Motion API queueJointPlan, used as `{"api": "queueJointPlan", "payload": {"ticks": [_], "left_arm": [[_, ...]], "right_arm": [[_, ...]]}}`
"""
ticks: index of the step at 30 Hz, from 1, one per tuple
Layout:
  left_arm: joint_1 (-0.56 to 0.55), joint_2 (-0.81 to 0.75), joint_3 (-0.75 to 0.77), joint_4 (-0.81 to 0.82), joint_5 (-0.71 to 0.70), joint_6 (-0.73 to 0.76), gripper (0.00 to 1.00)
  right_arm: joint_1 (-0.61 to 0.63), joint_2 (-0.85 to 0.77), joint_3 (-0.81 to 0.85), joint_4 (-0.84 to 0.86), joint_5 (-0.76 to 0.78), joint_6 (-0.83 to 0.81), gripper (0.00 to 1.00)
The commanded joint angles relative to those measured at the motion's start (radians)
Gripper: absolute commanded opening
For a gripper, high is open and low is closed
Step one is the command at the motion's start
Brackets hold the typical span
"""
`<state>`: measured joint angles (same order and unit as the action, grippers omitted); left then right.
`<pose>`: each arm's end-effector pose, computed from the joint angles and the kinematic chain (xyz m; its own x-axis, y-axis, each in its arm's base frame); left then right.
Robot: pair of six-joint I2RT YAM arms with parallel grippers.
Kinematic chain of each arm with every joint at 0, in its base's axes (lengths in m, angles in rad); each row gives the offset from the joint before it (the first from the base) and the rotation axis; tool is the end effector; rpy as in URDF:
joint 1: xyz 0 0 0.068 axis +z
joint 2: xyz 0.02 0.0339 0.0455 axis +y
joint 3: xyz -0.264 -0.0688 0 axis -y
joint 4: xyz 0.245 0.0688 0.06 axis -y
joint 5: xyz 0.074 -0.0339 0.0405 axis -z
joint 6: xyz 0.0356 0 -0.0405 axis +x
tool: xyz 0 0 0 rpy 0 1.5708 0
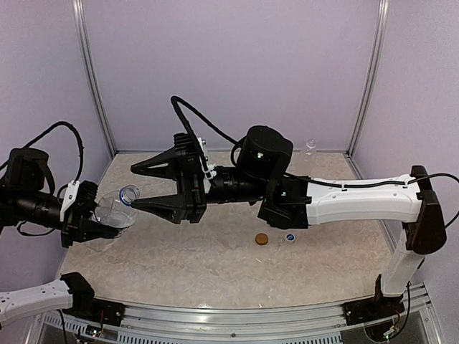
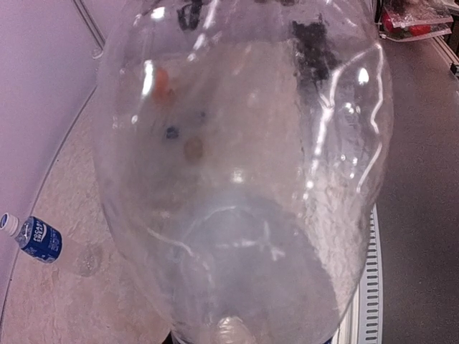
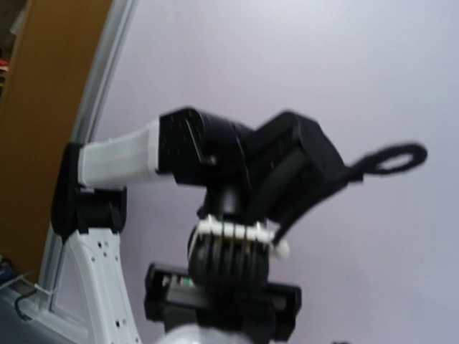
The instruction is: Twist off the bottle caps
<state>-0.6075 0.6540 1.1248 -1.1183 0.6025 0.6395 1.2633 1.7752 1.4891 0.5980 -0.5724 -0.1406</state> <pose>0.0575 -0.0645 0.3764 0.1048 0.5260 -0.8440 0.9707 0.1303 0.2017 0.1101 0.4104 0.3923 0.2261 0.3228 -0.9191 -0.9347 -0.1936 -0.2980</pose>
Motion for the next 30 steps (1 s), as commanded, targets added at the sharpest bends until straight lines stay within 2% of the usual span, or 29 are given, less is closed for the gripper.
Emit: {"api": "queueJointPlan", "payload": {"ticks": [1,10,15,16,18,20,25,28,30], "left_arm": [[-0.001,-0.007,0.005,0.021,0.019,-0.003,0.2],[-0.008,-0.001,0.004,0.026,0.002,0.003,0.21],[-0.008,0.001,0.005,0.028,0.0,0.007,0.21],[-0.008,0.0,0.006,0.028,-0.002,0.01,0.21],[-0.008,0.001,0.007,0.028,-0.004,0.012,0.21],[-0.009,0.001,0.006,0.032,-0.006,0.011,0.2],[-0.008,0.0,0.004,0.034,-0.01,0.012,0.2],[-0.009,-0.001,0.004,0.033,-0.01,0.012,0.2],[-0.009,-0.002,0.003,0.032,-0.01,0.013,0.2]], "right_arm": [[0.005,0.032,0.037,0.03,-0.046,0.035,0.57],[0.006,0.067,0.105,-0.077,-0.047,0.021,0.5],[0.014,0.094,0.144,-0.136,-0.054,0.022,0.36],[0.014,0.093,0.142,-0.138,-0.051,0.024,0.23],[0.016,0.089,0.135,-0.142,-0.04,0.022,0.16],[0.015,0.094,0.14,-0.173,-0.05,0.016,0.27],[0.016,0.102,0.151,-0.209,-0.054,0.025,0.43],[0.015,0.091,0.141,-0.198,-0.048,0.029,0.43],[0.016,0.085,0.136,-0.192,-0.042,0.03,0.4]]}}
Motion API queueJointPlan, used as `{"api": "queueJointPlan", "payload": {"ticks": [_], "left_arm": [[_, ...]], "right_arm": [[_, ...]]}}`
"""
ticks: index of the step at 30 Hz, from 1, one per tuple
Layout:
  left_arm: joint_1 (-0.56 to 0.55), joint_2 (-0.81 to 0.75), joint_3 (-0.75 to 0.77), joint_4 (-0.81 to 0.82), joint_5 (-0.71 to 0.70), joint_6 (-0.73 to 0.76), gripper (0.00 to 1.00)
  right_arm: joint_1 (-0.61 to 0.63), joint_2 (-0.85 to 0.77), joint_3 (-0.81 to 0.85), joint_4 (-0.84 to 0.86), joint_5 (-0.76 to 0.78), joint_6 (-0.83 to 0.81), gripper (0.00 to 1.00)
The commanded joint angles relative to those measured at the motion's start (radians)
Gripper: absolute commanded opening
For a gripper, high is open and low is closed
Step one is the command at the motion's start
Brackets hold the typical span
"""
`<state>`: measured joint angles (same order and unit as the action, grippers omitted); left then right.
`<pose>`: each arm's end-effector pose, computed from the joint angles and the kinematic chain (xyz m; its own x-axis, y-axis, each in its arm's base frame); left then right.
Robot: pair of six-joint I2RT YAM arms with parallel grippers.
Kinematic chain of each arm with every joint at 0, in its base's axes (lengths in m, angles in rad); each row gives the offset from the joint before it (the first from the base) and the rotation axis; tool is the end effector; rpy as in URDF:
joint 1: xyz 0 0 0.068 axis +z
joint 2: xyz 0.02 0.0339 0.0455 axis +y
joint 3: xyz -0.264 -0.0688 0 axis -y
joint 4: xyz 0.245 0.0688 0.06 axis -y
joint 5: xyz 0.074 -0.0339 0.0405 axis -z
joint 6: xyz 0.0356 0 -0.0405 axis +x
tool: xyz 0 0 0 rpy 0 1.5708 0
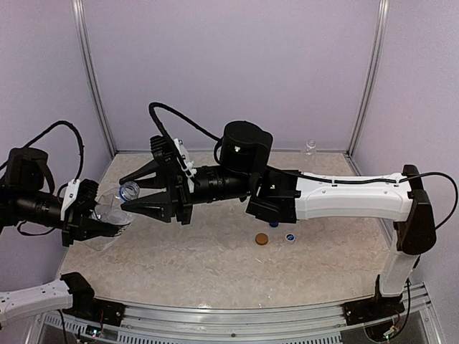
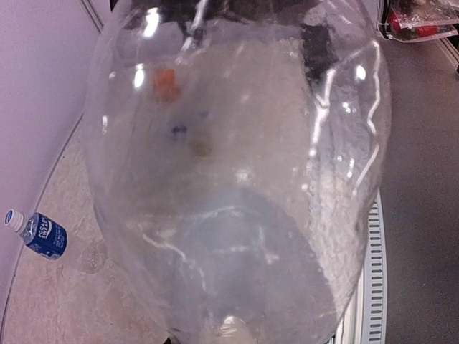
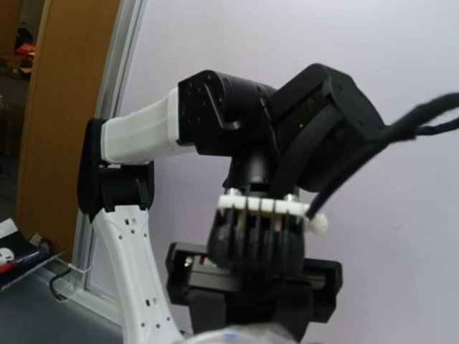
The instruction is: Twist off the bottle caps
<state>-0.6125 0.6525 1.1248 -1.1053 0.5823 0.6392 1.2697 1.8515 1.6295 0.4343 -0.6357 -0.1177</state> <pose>0.0581 -0.0647 0.3773 0.1144 0.5286 -0.8412 0.9653 0.1410 0.2199 0.1120 0.4319 0.3934 0.1725 0.2369 -0.9561 -0.9267 -0.2899 -0.2390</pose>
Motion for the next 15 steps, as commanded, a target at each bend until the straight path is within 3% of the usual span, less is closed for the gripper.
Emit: {"api": "queueJointPlan", "payload": {"ticks": [1,6,9,10,11,13,14,15], "left_arm": [[-0.004,-0.002,0.003,0.018,0.01,0.014,0.2],[-0.004,-0.003,0.0,0.017,0.008,0.016,0.2],[-0.003,-0.006,-0.01,0.019,0.005,0.019,0.21],[-0.004,-0.008,-0.015,0.019,0.004,0.017,0.25],[-0.004,-0.011,-0.02,0.02,0.002,0.015,0.41],[-0.003,-0.017,-0.032,0.027,-0.002,0.012,0.83],[-0.003,-0.018,-0.039,0.031,-0.006,0.009,0.97],[-0.003,-0.023,-0.046,0.036,-0.009,0.005,0.99]], "right_arm": [[0.009,0.006,-0.007,-0.026,0.025,0.009,0.35],[0.009,-0.001,-0.018,-0.002,0.022,0.024,0.0],[0.009,-0.008,-0.023,0.003,0.034,0.029,0.0],[0.008,-0.012,-0.023,-0.004,0.047,0.027,0.0],[0.008,-0.017,-0.023,-0.013,0.066,0.028,0.0],[0.008,-0.03,-0.018,-0.042,0.112,0.024,0.0],[0.008,-0.04,-0.016,-0.063,0.138,0.02,0.0],[0.008,-0.051,-0.016,-0.083,0.163,0.015,0.0]]}}
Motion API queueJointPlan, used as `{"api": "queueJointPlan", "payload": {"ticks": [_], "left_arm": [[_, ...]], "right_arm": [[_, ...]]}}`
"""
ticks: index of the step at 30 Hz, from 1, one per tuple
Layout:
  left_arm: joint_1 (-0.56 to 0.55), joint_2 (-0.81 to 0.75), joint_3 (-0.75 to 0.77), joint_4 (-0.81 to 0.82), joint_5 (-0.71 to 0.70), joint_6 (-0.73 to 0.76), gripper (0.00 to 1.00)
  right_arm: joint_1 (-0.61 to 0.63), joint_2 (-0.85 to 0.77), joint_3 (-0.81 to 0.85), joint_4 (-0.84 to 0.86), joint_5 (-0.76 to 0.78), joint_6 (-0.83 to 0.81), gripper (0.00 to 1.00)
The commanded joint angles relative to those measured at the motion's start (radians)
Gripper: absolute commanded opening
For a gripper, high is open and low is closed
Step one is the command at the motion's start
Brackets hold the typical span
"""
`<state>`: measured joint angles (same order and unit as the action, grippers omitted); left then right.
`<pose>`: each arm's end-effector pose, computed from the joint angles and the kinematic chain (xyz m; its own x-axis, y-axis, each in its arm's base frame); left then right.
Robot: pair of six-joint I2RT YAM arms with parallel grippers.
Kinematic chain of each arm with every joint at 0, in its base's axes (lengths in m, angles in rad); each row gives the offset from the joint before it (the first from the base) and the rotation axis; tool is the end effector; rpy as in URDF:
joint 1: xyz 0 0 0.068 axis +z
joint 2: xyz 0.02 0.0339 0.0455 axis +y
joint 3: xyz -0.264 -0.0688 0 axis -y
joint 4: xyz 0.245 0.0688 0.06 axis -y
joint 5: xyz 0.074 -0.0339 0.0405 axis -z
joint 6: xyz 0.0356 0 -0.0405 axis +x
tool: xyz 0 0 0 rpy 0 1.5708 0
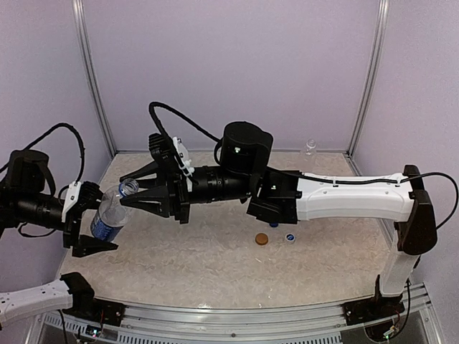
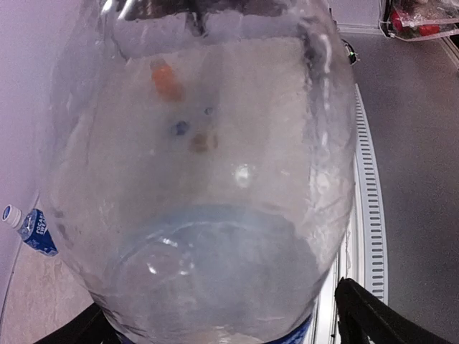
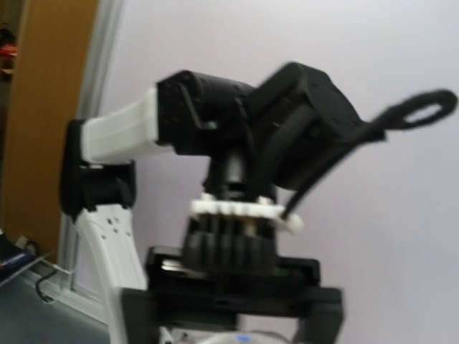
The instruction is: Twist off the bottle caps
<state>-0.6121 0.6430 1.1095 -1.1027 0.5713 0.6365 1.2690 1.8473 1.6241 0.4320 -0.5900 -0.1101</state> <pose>0.0578 -0.0641 0.3738 0.1078 0.5352 -0.8378 0.9640 0.1498 0.2197 0.1135 0.4314 0.3932 0.1662 0.2267 -0.9597 -0.9426 -0.2493 -0.2221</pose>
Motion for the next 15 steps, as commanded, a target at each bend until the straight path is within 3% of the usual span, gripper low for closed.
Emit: {"api": "queueJointPlan", "payload": {"ticks": [1,7,11,15], "left_arm": [[-0.003,-0.018,-0.037,0.039,-0.004,0.003,0.99],[0.007,-0.045,-0.08,0.133,-0.098,-0.057,0.99],[0.035,-0.072,-0.128,0.268,-0.21,-0.14,0.99],[0.078,-0.108,-0.192,0.376,-0.28,-0.238,0.99]], "right_arm": [[0.007,-0.057,-0.01,-0.104,0.145,0.003,0.0],[-0.017,-0.132,0.009,-0.344,0.428,0.01,0.0],[-0.079,-0.163,0.043,-0.577,0.862,0.134,0.0],[-0.208,-0.156,0.055,-0.817,1.083,0.254,0.0]]}}
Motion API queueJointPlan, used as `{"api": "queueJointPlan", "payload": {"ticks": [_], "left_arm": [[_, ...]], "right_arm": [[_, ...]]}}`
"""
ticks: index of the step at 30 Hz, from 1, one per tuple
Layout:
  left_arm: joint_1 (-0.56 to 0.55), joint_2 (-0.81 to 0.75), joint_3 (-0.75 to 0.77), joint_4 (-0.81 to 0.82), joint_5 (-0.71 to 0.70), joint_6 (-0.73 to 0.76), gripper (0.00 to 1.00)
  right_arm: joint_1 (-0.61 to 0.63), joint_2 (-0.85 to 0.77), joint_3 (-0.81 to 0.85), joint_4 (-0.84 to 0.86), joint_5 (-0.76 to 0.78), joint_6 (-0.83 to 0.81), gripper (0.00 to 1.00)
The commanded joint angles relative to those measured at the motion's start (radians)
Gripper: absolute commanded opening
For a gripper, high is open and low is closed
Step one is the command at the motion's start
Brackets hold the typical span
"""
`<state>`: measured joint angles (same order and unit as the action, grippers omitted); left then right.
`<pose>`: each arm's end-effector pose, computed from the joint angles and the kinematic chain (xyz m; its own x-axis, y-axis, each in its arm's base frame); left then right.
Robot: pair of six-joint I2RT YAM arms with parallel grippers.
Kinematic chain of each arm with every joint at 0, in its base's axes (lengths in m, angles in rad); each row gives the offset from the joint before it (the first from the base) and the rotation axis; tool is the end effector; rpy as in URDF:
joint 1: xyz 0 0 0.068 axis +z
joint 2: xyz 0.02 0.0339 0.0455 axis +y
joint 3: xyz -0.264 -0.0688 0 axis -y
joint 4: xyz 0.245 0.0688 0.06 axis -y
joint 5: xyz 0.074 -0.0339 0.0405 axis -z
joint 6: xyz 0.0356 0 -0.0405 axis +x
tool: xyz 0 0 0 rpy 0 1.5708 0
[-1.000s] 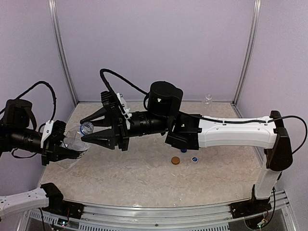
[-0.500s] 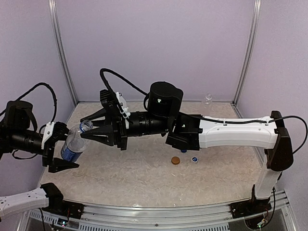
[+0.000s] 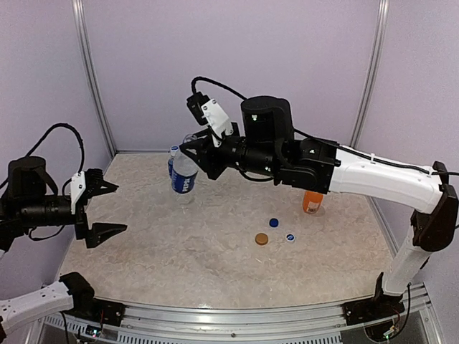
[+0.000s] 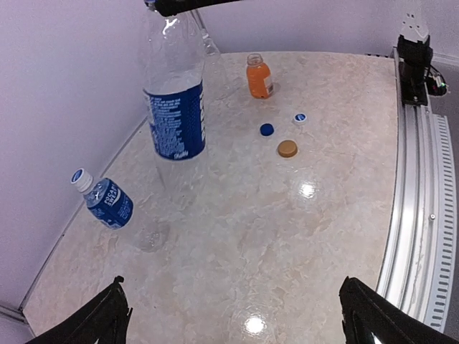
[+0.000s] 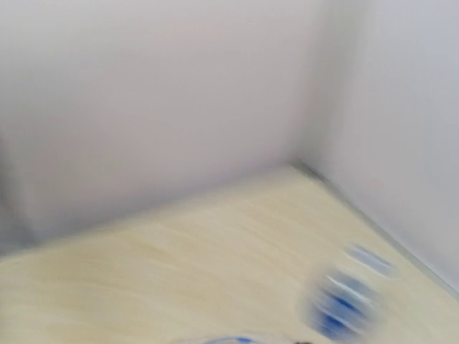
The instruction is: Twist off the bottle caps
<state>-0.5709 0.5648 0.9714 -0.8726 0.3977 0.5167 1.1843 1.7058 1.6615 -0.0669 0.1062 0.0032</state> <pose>0.0714 -0.0623 0.3588 0.0612 0.5020 -0.8627 0.8731 0.3920 0.2900 0.1587 0.3799 0.4120 -0.0447 -0.1013 -0.9939 -0.8812 0.4727 -0.0086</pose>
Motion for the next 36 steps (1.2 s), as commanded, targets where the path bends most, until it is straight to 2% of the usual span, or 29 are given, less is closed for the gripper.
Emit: {"api": "queueJointPlan", "payload": {"ticks": [1,8,12,18,26,27,30,31,36], "left_arm": [[0.048,-0.036,-0.068,0.155,-0.11,-0.14,0.99],[0.106,-0.079,-0.118,0.131,-0.057,-0.238,0.99],[0.118,-0.084,-0.12,0.129,-0.049,-0.237,0.99],[0.118,-0.079,-0.121,0.125,-0.052,-0.224,0.99],[0.118,-0.07,-0.117,0.13,-0.051,-0.213,0.99],[0.118,-0.068,-0.117,0.13,-0.05,-0.211,0.99],[0.117,-0.064,-0.118,0.136,-0.045,-0.208,0.99],[0.116,-0.063,-0.118,0.137,-0.044,-0.208,0.99],[0.117,-0.061,-0.116,0.142,-0.05,-0.212,0.99]], "right_arm": [[-0.156,-0.015,0.001,-0.329,0.405,0.145,0.0],[-0.402,-0.008,-0.142,-0.198,0.305,0.151,0.0],[-0.502,0.053,-0.146,-0.177,0.225,0.171,0.0],[-0.551,0.148,-0.111,-0.225,0.222,0.189,0.0],[-0.588,0.15,-0.168,-0.198,0.178,0.241,0.0],[-0.588,0.15,-0.161,-0.207,0.18,0.241,0.05],[-0.588,0.153,-0.123,-0.242,0.179,0.232,0.4],[-0.588,0.154,-0.11,-0.254,0.176,0.226,0.49],[-0.588,0.162,-0.05,-0.307,0.158,0.198,0.68]]}}
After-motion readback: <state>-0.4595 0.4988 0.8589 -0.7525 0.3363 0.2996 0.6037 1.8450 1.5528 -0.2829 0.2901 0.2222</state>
